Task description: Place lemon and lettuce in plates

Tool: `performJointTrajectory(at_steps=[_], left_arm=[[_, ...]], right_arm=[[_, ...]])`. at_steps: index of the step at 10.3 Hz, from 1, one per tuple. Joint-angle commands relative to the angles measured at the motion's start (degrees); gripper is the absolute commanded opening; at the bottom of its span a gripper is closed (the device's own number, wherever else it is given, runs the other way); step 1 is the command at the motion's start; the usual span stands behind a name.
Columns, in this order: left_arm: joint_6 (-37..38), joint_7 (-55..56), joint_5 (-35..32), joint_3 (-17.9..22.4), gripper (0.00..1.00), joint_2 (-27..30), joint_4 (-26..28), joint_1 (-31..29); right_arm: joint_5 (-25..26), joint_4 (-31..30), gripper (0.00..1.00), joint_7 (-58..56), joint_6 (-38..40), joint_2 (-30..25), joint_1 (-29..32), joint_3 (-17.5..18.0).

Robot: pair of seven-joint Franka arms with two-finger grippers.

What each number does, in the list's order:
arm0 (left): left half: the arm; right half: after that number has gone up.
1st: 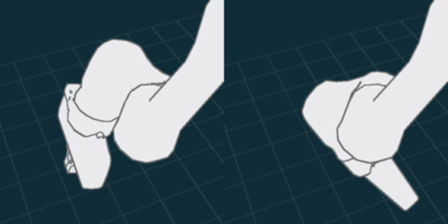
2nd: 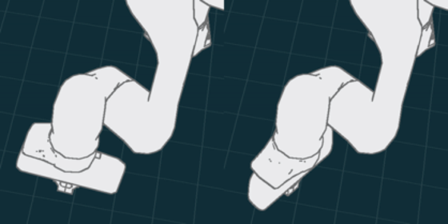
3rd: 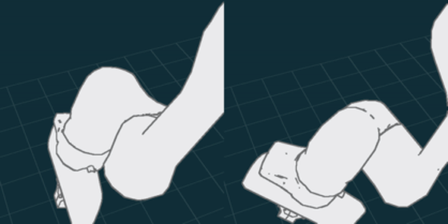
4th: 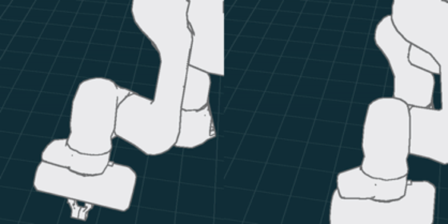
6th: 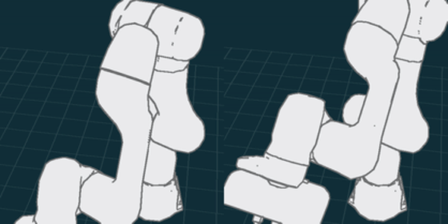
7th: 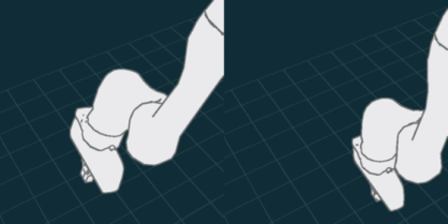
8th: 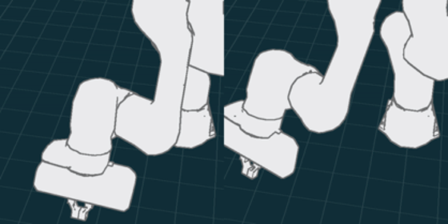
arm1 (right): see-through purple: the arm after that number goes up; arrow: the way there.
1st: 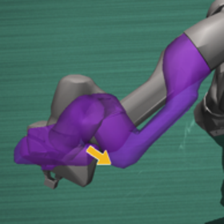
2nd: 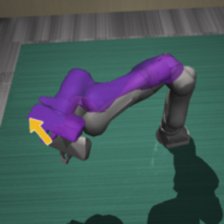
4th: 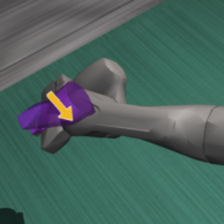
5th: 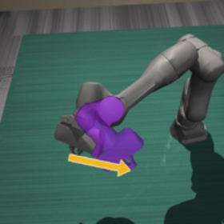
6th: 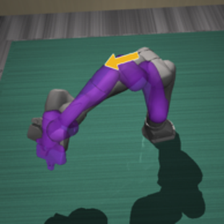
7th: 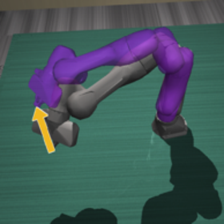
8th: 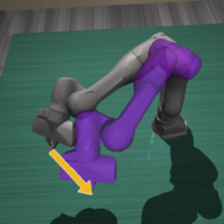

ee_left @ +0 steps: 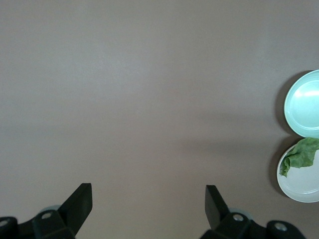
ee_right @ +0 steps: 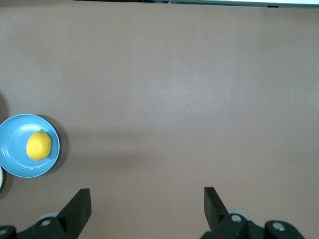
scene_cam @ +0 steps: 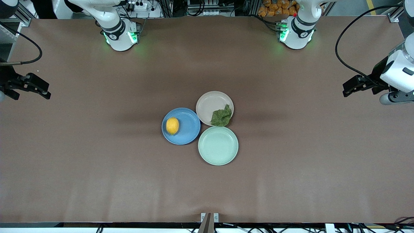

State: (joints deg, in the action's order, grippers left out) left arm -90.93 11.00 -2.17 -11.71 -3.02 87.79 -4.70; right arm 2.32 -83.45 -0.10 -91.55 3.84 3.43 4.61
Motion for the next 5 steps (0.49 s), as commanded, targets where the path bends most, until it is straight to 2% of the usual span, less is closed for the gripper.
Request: performJointTrajectory(at_steps=[1,5], left_arm=[[0.3,-1.8,1.7,1.0,1.00,2.2,0.9,0.7],[0.3,-4.2,1.7,1.2,1.00,2.8,0.8,1.0]], right_arm=[[0.5,0.5,1.00,-0.1,0.8,-0.3,0.4,0.3],[0.4,0.5,1.00,-0.1,0.8,-0.3,0.4,0.4]])
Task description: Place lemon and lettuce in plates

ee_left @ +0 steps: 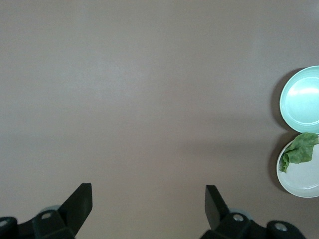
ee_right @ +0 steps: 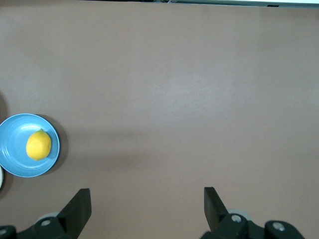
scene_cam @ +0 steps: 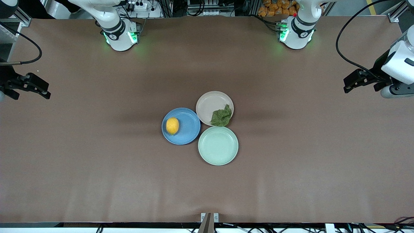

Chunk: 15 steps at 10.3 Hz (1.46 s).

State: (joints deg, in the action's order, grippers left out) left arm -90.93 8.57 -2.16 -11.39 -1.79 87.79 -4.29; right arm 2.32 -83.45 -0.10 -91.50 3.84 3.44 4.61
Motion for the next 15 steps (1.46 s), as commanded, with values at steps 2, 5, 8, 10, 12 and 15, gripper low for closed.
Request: performJointTrajectory(at_steps=[2,5,8,10,12,15], left_arm=[[0.3,-1.8,1.8,0.8,1.00,2.0,0.8,0.8],[1.4,-1.8,2.1,0.8,1.00,2.5,0.7,0.9],[1.5,-1.7,3.0,0.9,1.00,2.4,-0.3,0.9],[1.5,-1.8,3.0,1.0,1.00,2.3,-0.5,0.9],[1.5,-2.0,2.8,1.0,1.00,2.1,-0.4,0.9],[1.5,-2.1,2.7,1.0,1.00,2.0,-0.4,0.9]], right_arm=[[0.3,0.5,1.00,-0.1,0.7,-0.3,0.4,0.4],[0.3,0.5,1.00,-0.1,0.8,-0.3,0.5,0.4],[0.3,0.5,1.00,-0.1,0.8,-0.3,0.4,0.4],[0.3,0.5,1.00,-2.3,0.8,-0.2,0.4,0.4],[0.3,0.6,1.00,-2.8,0.8,-0.2,0.5,0.3],[0.3,0.5,1.00,-2.4,1.7,-0.4,0.4,0.3]])
